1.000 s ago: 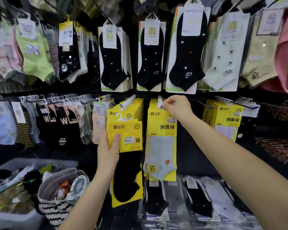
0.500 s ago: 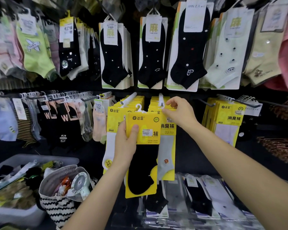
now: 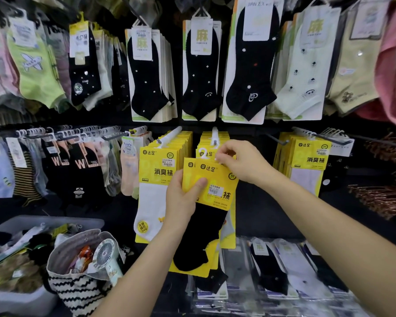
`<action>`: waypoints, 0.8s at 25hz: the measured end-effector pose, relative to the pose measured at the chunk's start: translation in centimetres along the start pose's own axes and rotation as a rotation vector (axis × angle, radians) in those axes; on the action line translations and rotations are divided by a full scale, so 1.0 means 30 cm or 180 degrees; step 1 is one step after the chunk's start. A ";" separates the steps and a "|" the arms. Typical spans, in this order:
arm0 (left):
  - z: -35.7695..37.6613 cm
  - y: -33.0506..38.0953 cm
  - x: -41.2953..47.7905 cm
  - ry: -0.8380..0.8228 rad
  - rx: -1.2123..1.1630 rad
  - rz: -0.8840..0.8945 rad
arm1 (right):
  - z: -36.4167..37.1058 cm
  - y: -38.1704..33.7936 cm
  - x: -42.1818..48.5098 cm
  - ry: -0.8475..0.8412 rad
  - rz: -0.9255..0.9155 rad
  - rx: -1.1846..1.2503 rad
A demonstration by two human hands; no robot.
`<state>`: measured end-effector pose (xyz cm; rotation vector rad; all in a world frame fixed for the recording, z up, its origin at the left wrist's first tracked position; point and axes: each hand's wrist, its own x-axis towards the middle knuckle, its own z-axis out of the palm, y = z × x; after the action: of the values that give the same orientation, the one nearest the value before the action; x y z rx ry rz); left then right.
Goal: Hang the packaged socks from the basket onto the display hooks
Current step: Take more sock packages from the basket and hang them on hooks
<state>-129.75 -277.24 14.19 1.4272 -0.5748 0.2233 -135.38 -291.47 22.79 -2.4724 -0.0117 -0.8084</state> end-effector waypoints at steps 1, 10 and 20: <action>0.000 -0.003 0.003 -0.0024 0.0018 -0.0023 | 0.001 -0.004 0.009 0.0021 0.0036 -0.0049; -0.094 -0.018 0.013 0.0029 -0.0053 -0.0018 | -0.015 -0.038 0.164 0.0204 0.0164 -0.0119; -0.196 -0.015 -0.009 0.0364 0.0084 0.0146 | 0.017 0.036 0.150 0.0309 0.0440 0.0497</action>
<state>-128.36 -271.56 13.46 1.4179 -0.5127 0.3477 -131.22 -292.83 24.40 -2.2583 0.1252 -0.8342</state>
